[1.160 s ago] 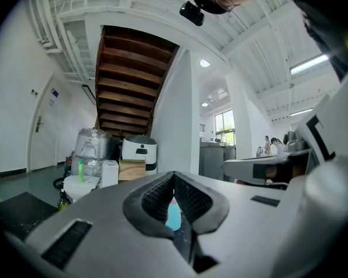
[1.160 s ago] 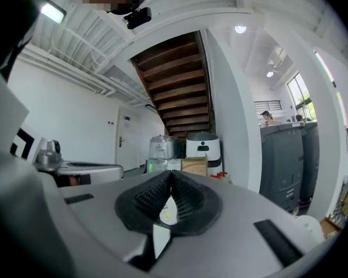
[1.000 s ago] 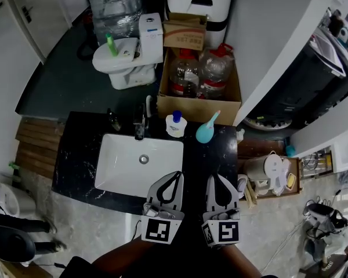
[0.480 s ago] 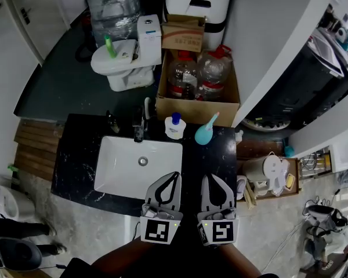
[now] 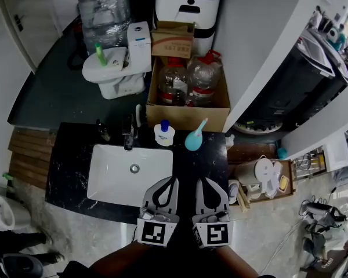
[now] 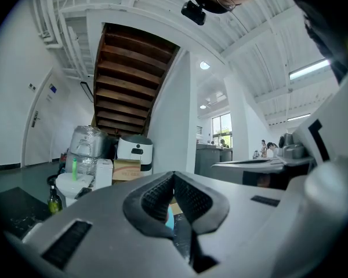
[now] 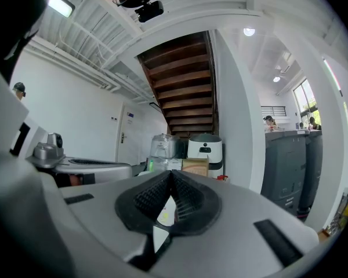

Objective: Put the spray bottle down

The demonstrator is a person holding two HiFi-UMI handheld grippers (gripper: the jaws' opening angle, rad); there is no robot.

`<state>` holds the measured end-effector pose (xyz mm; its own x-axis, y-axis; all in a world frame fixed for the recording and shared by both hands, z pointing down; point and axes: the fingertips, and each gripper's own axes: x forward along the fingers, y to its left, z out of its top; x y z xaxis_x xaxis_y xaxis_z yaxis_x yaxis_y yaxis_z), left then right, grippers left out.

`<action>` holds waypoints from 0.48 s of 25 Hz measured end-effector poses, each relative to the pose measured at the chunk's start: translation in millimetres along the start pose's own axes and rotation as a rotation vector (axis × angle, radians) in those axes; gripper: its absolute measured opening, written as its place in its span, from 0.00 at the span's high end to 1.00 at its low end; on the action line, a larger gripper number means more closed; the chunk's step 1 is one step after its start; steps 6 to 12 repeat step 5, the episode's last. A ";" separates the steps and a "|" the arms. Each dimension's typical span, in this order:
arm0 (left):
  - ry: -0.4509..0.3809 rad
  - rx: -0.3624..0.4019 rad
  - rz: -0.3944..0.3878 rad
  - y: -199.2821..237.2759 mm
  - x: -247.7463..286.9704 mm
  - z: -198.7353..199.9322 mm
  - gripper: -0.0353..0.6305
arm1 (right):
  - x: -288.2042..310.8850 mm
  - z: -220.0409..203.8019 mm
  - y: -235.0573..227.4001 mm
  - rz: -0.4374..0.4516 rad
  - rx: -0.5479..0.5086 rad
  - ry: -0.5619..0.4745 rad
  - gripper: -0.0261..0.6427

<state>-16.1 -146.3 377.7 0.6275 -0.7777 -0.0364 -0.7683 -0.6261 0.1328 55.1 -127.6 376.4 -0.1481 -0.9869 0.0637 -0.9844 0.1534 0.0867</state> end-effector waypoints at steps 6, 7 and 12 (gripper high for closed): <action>0.002 0.012 -0.026 -8.2 14.1 -4.3 0.93 | 3.1 -3.4 -15.6 -0.019 0.001 0.007 0.94; 0.002 0.012 -0.026 -8.2 14.1 -4.3 0.93 | 3.1 -3.4 -15.6 -0.019 0.001 0.007 0.94; 0.002 0.012 -0.026 -8.2 14.1 -4.3 0.93 | 3.1 -3.4 -15.6 -0.019 0.001 0.007 0.94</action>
